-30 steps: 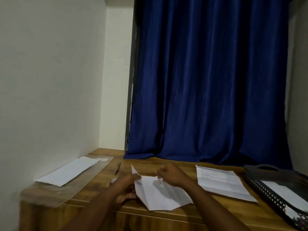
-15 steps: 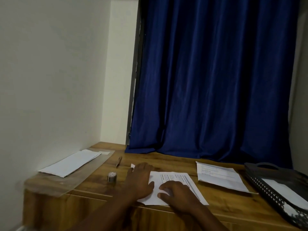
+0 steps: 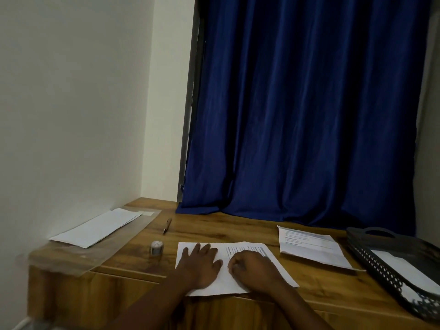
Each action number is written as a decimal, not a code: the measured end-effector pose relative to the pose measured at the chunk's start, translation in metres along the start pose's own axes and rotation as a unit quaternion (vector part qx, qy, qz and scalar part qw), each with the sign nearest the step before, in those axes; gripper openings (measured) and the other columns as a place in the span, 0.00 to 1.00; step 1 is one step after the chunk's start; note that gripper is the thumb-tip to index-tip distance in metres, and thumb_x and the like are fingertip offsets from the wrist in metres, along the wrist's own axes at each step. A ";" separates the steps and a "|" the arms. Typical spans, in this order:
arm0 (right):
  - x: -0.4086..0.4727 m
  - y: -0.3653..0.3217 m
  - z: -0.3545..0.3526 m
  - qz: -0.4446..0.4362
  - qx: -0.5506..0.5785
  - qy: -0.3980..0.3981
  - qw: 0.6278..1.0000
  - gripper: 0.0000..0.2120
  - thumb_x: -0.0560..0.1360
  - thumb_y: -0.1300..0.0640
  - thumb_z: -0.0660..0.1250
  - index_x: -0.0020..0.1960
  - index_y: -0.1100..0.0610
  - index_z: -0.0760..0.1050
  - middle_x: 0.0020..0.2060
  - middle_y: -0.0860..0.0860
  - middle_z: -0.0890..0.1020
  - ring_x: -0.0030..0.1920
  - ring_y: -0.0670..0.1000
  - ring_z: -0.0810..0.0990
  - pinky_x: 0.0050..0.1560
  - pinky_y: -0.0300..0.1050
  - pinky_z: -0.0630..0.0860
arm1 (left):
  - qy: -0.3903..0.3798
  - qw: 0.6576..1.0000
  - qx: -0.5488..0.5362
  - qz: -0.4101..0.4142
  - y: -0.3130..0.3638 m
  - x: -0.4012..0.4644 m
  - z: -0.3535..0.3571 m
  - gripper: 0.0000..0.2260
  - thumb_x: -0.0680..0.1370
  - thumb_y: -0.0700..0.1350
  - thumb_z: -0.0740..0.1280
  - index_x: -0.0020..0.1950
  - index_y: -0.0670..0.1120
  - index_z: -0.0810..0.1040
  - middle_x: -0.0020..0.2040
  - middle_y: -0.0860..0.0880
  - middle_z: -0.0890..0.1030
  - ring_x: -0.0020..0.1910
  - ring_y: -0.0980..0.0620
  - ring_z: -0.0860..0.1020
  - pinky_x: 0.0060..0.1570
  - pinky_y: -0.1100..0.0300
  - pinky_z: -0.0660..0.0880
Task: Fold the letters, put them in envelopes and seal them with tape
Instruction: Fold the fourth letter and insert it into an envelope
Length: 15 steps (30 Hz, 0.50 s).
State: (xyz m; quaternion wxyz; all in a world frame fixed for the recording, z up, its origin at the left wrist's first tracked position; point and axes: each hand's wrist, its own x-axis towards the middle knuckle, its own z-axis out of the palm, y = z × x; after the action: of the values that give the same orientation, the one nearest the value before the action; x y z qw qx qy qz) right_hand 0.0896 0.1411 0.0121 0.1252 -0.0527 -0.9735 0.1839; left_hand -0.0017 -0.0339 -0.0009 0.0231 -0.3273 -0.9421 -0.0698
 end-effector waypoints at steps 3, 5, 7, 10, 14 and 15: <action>0.012 -0.012 -0.003 0.029 -0.015 0.042 0.999 0.16 0.83 0.45 0.59 0.65 0.46 0.79 0.62 0.46 0.82 0.60 0.48 0.80 0.60 0.43 0.74 | -0.004 1.000 0.001 0.008 -0.004 0.003 0.006 0.29 0.85 0.63 0.44 0.84 0.52 0.52 0.85 0.50 0.50 0.84 0.44 0.46 0.79 0.38 0.44; 0.020 -0.026 0.001 0.032 0.011 0.039 0.999 0.18 0.84 0.46 0.57 0.69 0.49 0.75 0.65 0.50 0.80 0.64 0.51 0.78 0.62 0.46 0.72 | -0.002 1.000 0.007 0.019 -0.005 0.004 0.006 0.29 0.85 0.62 0.45 0.84 0.53 0.51 0.85 0.50 0.50 0.83 0.43 0.47 0.79 0.37 0.45; 0.024 -0.040 0.009 0.008 0.046 0.023 0.999 0.18 0.84 0.47 0.53 0.64 0.51 0.76 0.61 0.52 0.81 0.58 0.52 0.79 0.63 0.50 0.75 | -0.009 1.000 0.008 0.028 -0.006 0.005 0.006 0.28 0.86 0.61 0.45 0.85 0.53 0.49 0.85 0.50 0.50 0.83 0.43 0.46 0.79 0.37 0.45; 0.026 -0.046 0.024 -0.011 0.032 -0.034 0.999 0.21 0.84 0.48 0.47 0.67 0.52 0.74 0.68 0.52 0.77 0.66 0.54 0.75 0.73 0.58 0.67 | -0.027 0.999 0.025 0.039 -0.009 0.005 0.004 0.29 0.86 0.59 0.47 0.85 0.53 0.46 0.85 0.51 0.48 0.83 0.43 0.45 0.79 0.37 0.44; 0.035 -0.017 0.027 0.025 -0.078 -0.073 0.994 0.31 0.84 0.38 0.42 0.83 0.51 0.55 0.83 0.51 0.55 0.82 0.56 0.52 0.79 0.61 0.48 | -0.033 0.999 0.011 0.025 -0.010 0.006 0.003 0.29 0.85 0.62 0.43 0.85 0.54 0.48 0.85 0.51 0.46 0.84 0.47 0.44 0.80 0.41 0.42; 0.036 -0.005 0.024 0.051 -0.088 -0.071 0.992 0.33 0.83 0.34 0.42 0.83 0.50 0.53 0.83 0.51 0.53 0.82 0.55 0.50 0.80 0.61 0.47 | -0.037 0.999 0.012 0.024 -0.010 0.006 0.003 0.29 0.85 0.63 0.43 0.85 0.54 0.47 0.85 0.51 0.46 0.84 0.47 0.43 0.80 0.41 0.41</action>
State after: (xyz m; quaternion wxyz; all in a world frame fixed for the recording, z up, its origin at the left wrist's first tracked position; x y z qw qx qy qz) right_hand 0.0482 0.1335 0.0002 0.0410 -0.0998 -0.9884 0.1072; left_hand -0.0125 -0.0377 -0.0044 -0.0064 -0.3515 -0.9351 -0.0455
